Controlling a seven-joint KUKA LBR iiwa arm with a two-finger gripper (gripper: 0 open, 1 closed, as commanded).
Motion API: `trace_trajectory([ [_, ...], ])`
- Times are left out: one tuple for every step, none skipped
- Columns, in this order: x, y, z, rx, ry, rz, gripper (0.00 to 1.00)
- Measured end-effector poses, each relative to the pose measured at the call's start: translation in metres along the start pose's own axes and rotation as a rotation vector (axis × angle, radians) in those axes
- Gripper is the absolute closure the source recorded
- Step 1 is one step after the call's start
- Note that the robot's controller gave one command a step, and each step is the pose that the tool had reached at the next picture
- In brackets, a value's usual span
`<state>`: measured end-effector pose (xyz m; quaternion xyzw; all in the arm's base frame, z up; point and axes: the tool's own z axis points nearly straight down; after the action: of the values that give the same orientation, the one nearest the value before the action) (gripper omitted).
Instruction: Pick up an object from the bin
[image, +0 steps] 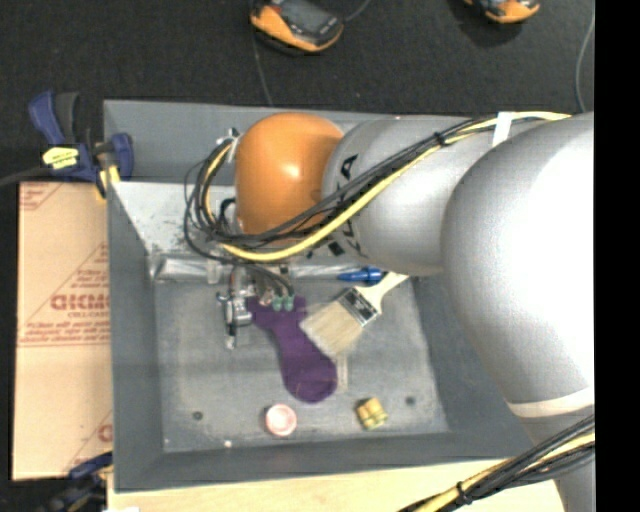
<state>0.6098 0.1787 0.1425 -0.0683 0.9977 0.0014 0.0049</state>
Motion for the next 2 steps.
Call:
trace_trajectory([
  [-0.016, -0.051, 0.011, 0.002, 0.001, -0.17, 0.0],
  [-0.009, -0.064, 0.021, 0.0, 0.004, 0.138, 0.0],
])
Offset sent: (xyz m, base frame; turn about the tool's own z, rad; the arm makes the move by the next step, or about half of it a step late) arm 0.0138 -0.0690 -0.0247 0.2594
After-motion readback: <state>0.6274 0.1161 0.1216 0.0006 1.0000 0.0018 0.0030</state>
